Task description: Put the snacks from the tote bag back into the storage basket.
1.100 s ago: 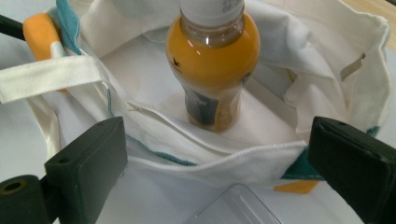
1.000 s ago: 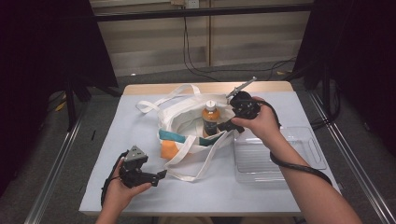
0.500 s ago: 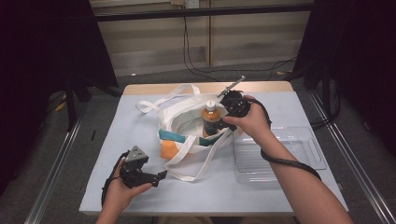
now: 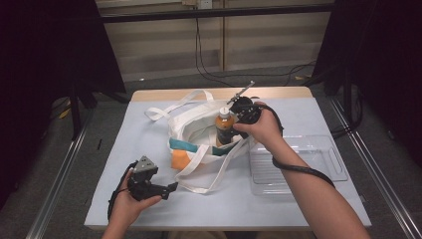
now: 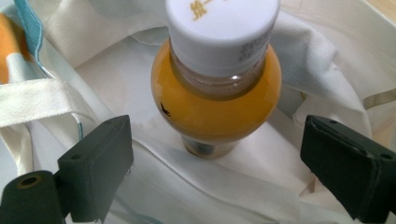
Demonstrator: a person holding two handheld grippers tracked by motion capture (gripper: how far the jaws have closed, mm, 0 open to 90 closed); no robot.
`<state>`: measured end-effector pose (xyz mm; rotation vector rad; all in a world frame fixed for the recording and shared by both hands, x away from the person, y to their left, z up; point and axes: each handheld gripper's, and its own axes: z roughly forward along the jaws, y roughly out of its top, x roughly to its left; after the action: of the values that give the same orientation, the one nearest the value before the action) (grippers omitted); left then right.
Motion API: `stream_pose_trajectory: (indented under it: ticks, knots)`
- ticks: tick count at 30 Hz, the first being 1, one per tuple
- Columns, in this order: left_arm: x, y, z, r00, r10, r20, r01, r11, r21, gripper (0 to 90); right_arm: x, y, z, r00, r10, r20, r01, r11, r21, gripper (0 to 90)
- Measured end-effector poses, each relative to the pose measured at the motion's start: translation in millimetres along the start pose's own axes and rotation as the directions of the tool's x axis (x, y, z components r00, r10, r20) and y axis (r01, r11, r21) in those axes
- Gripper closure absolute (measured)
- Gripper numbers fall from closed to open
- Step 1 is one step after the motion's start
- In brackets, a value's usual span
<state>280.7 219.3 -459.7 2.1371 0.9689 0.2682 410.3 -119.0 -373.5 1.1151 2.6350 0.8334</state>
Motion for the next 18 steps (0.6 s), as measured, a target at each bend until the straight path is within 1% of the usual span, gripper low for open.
stream_pose_trajectory:
  ticks: [3, 6, 11, 13, 18]
  knots:
    - [0.2, -0.1, -0.1, 1.0000, 0.006, 0.001, -0.006, 1.0000, 0.005, 5.8, -1.3, 0.7, 2.4, 1.0000, 0.004, 0.000, -0.004, 1.000, 0.000, 9.8]
    - [0.3, -0.2, -0.1, 0.9999, 0.013, -0.002, -0.013, 0.9999, 0.006, 5.8, -2.1, 2.1, 7.2, 0.9999, 0.005, 0.011, -0.005, 1.000, 0.020, 10.5]
    - [0.5, -1.0, 0.1, 1.0000, 0.005, 0.002, -0.005, 1.0000, 0.003, 5.8, -4.4, 5.3, 10.1, 0.9999, 0.005, 0.012, -0.005, 1.000, 0.011, 12.0]
    - [0.4, -1.2, -0.1, 1.0000, 0.002, 0.000, -0.002, 1.0000, 0.002, 5.8, -4.3, 6.7, 11.3, 0.9998, 0.012, 0.015, -0.012, 1.000, 0.014, 12.2]
    - [1.0, -1.7, -1.0, 1.0000, 0.000, 0.000, 0.000, 1.0000, 0.004, 5.8, -5.2, 9.4, 15.2, 0.9999, 0.007, 0.015, -0.007, 1.000, 0.009, 12.8]
